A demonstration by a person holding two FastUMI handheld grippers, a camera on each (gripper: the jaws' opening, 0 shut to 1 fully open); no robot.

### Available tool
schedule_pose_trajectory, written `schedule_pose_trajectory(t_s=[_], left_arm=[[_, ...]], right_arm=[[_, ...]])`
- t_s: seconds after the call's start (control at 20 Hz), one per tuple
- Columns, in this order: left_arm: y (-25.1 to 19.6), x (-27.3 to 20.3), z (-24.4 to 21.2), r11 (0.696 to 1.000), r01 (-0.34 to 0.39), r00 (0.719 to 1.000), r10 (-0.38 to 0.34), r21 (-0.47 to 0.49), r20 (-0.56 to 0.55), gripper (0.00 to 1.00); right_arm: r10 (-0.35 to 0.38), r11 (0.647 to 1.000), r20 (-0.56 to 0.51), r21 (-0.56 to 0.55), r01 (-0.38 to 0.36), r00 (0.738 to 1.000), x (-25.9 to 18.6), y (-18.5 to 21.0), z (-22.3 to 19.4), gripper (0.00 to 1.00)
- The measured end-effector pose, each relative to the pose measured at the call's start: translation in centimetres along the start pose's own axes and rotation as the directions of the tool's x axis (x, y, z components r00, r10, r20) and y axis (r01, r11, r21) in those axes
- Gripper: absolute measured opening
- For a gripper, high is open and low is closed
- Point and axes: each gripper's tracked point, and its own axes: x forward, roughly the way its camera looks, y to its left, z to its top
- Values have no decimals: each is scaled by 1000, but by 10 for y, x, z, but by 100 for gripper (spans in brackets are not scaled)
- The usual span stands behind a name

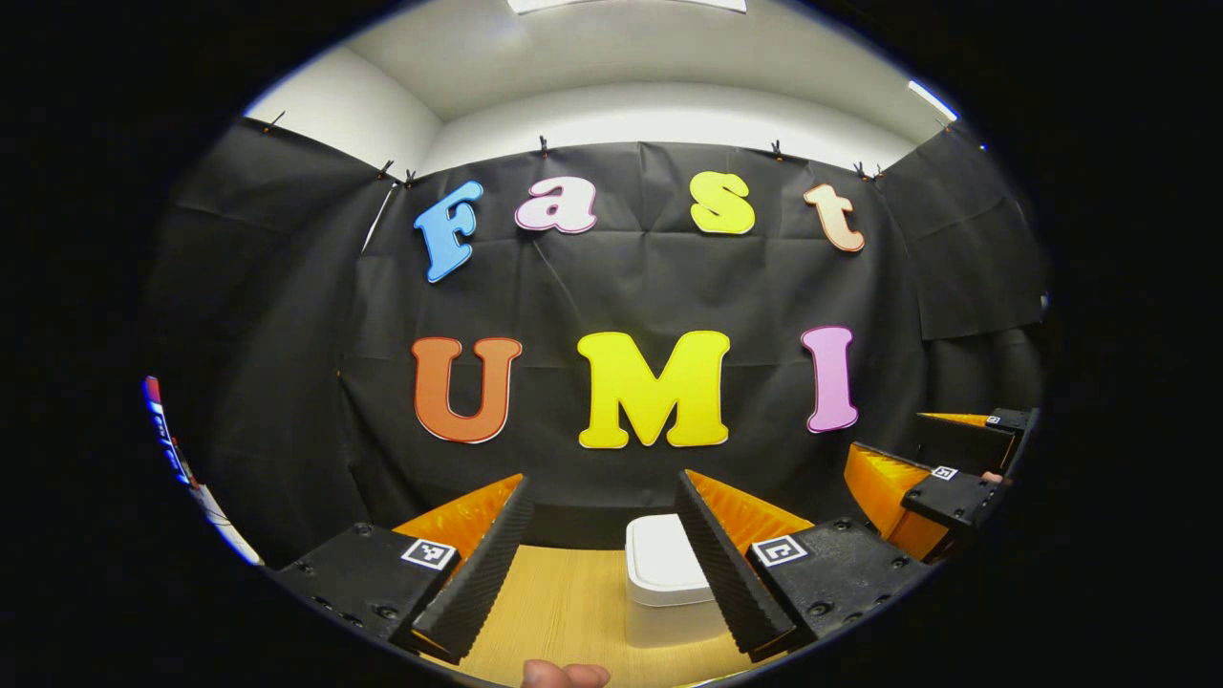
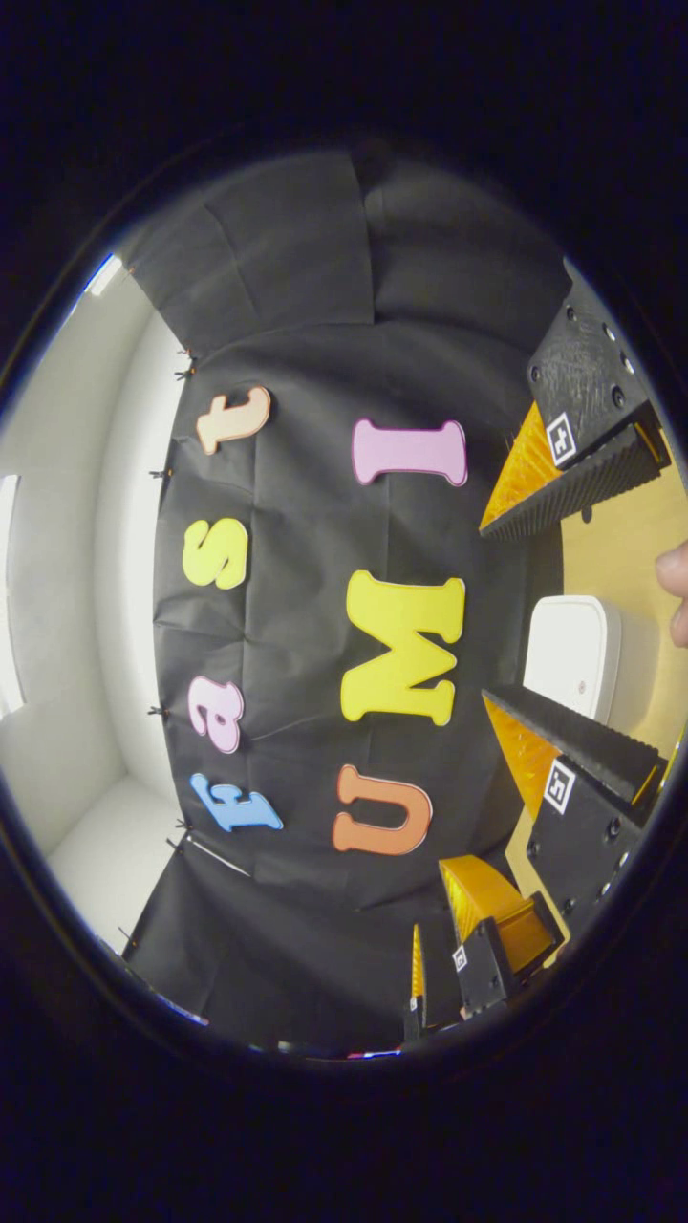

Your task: Press the lid of the desktop garbage bin to open it, pick up the crumpled paper on the desktop and throw it into the bin, then pick up the pop can on the desktop and drop it into the bin, and finally close the garbage bin lid.

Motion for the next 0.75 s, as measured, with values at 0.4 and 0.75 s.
schedule_pose_trajectory(t_s=[0.4,0.75], left_arm=[[7,-3,0,1000,-22,1000,22,-2,1,96],[8,-5,-3,1000,-25,1000,25,-10,-9,96]], right_arm=[[3,1000,-1,17,-3,1000,-1,-1,0,95],[10,1000,-15,27,-9,1000,-4,4,-5,95]])
